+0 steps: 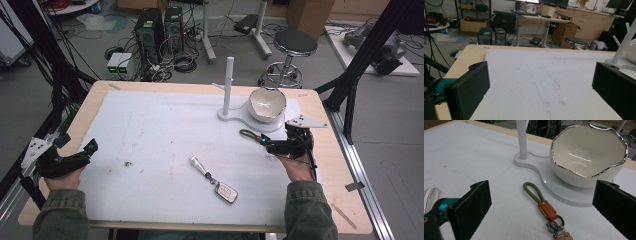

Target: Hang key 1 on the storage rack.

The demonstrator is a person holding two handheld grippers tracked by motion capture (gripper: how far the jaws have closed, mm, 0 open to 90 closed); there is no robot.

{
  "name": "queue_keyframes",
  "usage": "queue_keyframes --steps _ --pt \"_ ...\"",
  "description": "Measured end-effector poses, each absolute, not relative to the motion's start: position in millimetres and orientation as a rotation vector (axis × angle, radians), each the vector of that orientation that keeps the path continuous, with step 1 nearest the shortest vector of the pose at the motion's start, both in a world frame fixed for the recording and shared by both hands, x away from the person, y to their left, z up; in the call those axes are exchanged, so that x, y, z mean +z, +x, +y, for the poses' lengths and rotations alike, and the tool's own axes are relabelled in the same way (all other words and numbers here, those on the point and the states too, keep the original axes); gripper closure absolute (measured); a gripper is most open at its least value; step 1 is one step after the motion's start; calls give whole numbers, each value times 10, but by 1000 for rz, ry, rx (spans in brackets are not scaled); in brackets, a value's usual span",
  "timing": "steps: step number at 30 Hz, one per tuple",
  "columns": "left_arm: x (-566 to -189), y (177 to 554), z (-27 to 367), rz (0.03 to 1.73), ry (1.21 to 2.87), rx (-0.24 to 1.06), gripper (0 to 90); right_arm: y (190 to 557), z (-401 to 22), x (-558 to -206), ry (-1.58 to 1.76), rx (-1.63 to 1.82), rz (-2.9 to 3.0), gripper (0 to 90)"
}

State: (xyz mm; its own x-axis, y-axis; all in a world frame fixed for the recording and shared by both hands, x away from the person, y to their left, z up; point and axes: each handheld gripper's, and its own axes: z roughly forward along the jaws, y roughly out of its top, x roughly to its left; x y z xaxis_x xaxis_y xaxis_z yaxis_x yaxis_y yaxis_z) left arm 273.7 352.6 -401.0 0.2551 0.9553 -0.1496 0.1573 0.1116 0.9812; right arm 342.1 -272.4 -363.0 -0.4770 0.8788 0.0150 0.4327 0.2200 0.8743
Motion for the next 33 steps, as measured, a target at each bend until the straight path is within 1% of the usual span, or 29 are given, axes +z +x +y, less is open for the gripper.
queue_keyframes --steps 12,19,30,33 --pt "-4013 2746 3534 1171 1322 835 17 3684 -2690 -3687 1215 1111 2107 9" --pt "-4011 2745 3534 1171 1321 844 17 3794 -2718 -3787 1255 1094 2159 11" --pt "-4014 2757 3522 1161 1334 832 17 4000 -2706 -3922 1282 979 2303 11" --pt "-4014 2756 3522 1162 1333 833 17 4042 -2706 -3965 1293 971 2327 38"
